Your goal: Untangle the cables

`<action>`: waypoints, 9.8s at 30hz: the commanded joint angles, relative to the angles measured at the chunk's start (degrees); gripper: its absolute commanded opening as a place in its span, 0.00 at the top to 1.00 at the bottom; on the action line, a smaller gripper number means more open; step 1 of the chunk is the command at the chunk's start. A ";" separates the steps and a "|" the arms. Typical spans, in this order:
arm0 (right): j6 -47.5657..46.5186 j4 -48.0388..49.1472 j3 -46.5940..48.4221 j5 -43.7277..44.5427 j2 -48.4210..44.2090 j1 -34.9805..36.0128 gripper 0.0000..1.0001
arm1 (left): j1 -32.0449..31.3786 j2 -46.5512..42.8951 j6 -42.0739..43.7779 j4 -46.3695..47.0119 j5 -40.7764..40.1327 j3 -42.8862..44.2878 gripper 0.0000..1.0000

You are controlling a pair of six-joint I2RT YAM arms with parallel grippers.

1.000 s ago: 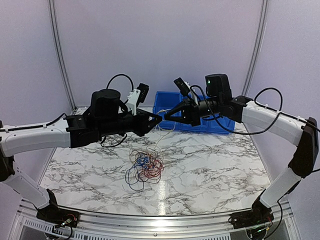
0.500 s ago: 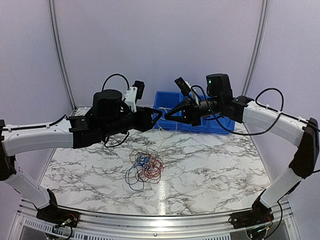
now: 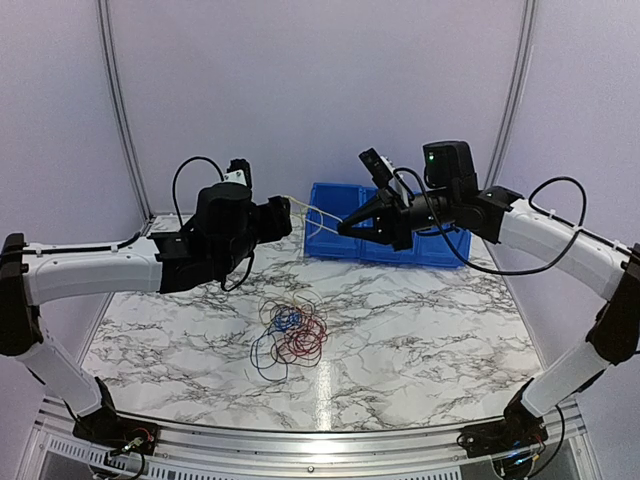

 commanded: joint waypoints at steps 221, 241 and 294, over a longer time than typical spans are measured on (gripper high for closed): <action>1.86 -3.81 25.13 7.32 5.30 -15.73 1.00 | 7.03 13.15 -3.02 12.22 31.28 -11.96 0.39; 8.02 12.40 18.70 15.43 14.30 -42.37 1.00 | 7.60 0.26 23.37 -25.31 24.73 12.25 0.24; -8.47 -8.85 23.68 43.40 32.93 -37.22 0.68 | 13.27 1.37 19.31 -19.50 23.28 0.13 0.21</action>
